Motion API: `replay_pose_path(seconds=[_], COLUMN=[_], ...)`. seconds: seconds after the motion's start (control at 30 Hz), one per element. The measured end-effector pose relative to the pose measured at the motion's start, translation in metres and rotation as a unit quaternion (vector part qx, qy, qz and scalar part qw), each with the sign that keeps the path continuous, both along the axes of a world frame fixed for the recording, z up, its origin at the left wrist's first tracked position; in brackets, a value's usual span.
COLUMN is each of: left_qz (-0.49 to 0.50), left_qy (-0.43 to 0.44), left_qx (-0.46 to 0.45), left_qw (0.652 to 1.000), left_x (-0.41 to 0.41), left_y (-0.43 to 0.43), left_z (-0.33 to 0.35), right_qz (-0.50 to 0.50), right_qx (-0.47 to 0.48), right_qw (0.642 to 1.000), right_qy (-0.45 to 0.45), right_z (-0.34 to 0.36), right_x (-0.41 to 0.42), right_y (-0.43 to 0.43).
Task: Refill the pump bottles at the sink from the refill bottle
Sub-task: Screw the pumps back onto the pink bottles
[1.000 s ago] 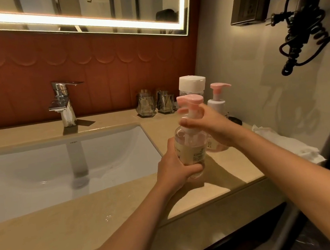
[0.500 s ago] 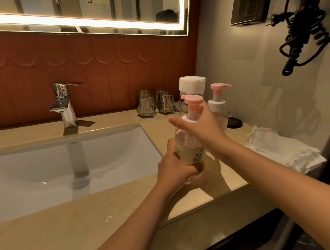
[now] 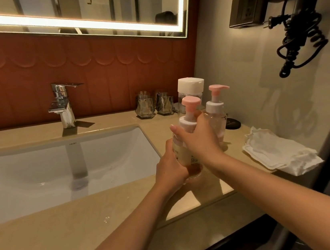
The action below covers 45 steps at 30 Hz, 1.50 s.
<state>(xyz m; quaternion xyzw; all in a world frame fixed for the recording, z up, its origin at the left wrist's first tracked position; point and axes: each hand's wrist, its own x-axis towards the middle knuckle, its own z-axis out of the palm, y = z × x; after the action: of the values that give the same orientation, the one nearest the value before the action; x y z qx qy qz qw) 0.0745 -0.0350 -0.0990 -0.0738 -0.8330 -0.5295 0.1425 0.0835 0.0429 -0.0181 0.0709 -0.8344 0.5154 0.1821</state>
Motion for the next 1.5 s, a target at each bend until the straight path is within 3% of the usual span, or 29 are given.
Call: replay_pose_path(seconds=[0.1, 0.23, 0.3, 0.4, 0.53, 0.7, 0.97, 1.17, 1.3, 1.4, 1.5], left_qz=[-0.022, -0.04, -0.04, -0.04, -0.036, -0.024, -0.028, -0.027, -0.034, -0.054, -0.071], left_qy=[-0.001, 0.0, 0.005, 0.006, -0.001, 0.002, 0.01, 0.007, 0.036, 0.071, 0.088], left_qx=[0.001, 0.002, 0.002, 0.007, 0.005, -0.002, 0.034, 0.057, -0.011, -0.09, -0.147], left_qw=[1.0, 0.999, 0.999, 0.999, 0.999, 1.0, 0.999, 0.998, 0.999, 0.992, 0.983], left_x=[0.003, 0.007, 0.008, 0.007, 0.005, 0.005, 0.008, 0.009, 0.012, 0.013, 0.011], left_y=[-0.004, -0.006, -0.006, -0.006, -0.004, -0.001, -0.001, -0.001, 0.001, 0.004, 0.007], left_z=[0.0, 0.002, 0.004, 0.004, 0.001, 0.002, 0.003, 0.008, 0.008, 0.007, 0.008], right_qz=[0.086, 0.231, 0.25, 0.21, 0.082, 0.013, -0.065, -0.114, -0.114, -0.096, -0.174], right_qx=[-0.059, -0.045, -0.057, -0.079, -0.126, -0.117, -0.032, 0.105, 0.159, 0.117, 0.134], right_qw=[0.993, 0.957, 0.948, 0.961, 0.981, 0.99, 0.996, 0.983, 0.976, 0.984, 0.972], right_qy=[-0.056, -0.171, -0.188, -0.165, -0.126, -0.077, 0.049, 0.095, 0.091, 0.095, 0.087], right_z=[0.015, 0.027, 0.026, 0.022, 0.01, 0.005, -0.013, -0.023, -0.027, -0.028, -0.03], right_x=[-0.006, -0.016, -0.02, -0.021, -0.015, -0.01, -0.014, -0.025, -0.025, -0.02, -0.018], right_y=[0.013, 0.03, 0.031, 0.026, 0.013, 0.005, 0.02, 0.05, 0.066, 0.077, 0.11])
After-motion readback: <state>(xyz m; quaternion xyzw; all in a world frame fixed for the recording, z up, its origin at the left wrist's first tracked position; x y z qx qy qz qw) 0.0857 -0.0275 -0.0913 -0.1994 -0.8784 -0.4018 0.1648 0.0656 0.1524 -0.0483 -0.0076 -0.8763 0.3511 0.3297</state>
